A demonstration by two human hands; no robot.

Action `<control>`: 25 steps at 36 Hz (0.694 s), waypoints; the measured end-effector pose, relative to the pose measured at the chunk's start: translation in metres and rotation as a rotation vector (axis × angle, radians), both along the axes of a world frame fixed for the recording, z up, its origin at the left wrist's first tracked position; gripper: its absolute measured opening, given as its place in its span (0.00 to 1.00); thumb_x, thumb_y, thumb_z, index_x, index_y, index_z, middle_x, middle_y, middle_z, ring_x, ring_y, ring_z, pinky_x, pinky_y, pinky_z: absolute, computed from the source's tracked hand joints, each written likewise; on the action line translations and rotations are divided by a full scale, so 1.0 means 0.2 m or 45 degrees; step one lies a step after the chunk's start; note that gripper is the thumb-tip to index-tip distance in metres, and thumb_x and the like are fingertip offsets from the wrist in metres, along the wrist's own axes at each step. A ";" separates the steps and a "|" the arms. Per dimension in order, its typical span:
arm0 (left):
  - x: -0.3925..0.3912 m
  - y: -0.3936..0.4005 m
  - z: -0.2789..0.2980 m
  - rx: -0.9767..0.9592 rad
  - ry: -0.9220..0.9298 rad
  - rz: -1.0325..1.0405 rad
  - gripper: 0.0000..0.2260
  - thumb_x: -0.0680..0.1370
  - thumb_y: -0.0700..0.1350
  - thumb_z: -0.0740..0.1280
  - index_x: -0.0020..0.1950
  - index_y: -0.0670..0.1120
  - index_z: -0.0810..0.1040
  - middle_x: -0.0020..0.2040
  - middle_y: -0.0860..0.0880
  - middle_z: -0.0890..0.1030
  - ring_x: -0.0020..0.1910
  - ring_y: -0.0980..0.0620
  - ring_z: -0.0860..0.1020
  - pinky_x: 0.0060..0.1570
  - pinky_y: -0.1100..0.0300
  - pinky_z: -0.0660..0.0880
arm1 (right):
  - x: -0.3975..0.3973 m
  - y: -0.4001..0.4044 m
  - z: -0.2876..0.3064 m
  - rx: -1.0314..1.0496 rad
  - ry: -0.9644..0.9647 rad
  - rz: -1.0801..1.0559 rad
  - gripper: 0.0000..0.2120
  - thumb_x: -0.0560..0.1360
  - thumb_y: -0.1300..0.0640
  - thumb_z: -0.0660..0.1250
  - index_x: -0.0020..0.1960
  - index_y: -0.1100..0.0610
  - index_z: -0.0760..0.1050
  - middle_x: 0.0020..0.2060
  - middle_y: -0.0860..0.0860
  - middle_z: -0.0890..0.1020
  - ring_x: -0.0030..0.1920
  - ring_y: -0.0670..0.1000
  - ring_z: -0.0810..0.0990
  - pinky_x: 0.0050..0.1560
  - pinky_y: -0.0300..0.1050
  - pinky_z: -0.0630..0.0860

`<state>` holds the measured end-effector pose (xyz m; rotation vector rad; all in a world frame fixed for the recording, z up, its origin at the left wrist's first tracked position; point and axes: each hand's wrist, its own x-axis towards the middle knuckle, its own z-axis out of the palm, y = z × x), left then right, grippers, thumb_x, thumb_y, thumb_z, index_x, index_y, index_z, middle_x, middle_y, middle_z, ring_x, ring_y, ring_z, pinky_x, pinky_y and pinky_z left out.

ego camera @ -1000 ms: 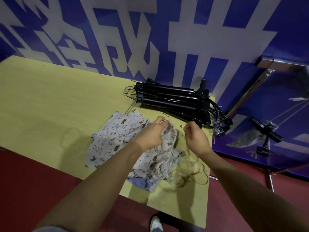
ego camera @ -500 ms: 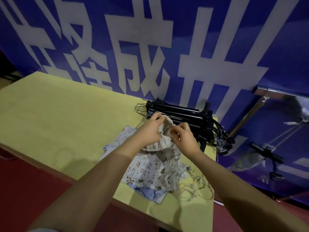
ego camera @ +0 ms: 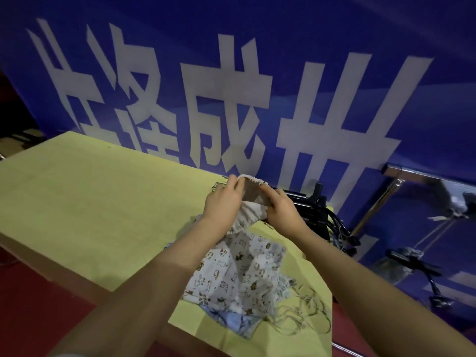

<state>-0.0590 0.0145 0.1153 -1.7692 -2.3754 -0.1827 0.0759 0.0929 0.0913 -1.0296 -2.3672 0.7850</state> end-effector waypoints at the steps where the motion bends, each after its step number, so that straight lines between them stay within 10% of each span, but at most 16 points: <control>1: 0.00 0.00 0.02 -0.006 0.030 0.014 0.29 0.77 0.34 0.59 0.76 0.43 0.51 0.68 0.42 0.62 0.56 0.41 0.74 0.46 0.53 0.75 | -0.02 0.00 0.01 -0.013 0.054 -0.023 0.27 0.77 0.69 0.56 0.73 0.52 0.64 0.58 0.54 0.72 0.58 0.51 0.72 0.57 0.37 0.67; 9: -0.02 0.07 0.24 0.145 -0.098 0.036 0.28 0.77 0.33 0.60 0.75 0.44 0.55 0.66 0.44 0.66 0.59 0.41 0.73 0.46 0.52 0.73 | -0.14 0.04 0.24 -0.056 0.429 -0.232 0.25 0.76 0.63 0.64 0.71 0.53 0.66 0.62 0.53 0.73 0.63 0.50 0.72 0.62 0.41 0.68; 19: -0.15 0.07 0.43 0.129 0.110 0.188 0.33 0.74 0.32 0.64 0.75 0.42 0.52 0.71 0.42 0.60 0.47 0.41 0.79 0.35 0.55 0.69 | -0.10 0.10 0.34 0.167 -0.131 0.169 0.44 0.69 0.72 0.63 0.77 0.45 0.50 0.61 0.51 0.63 0.52 0.52 0.71 0.43 0.53 0.78; 25: -0.13 0.12 0.41 -0.024 0.215 0.108 0.38 0.73 0.29 0.62 0.78 0.41 0.46 0.79 0.46 0.43 0.44 0.44 0.78 0.35 0.56 0.70 | -0.10 0.14 0.30 -0.099 0.032 0.163 0.46 0.67 0.75 0.62 0.76 0.44 0.51 0.58 0.49 0.64 0.53 0.50 0.70 0.41 0.42 0.78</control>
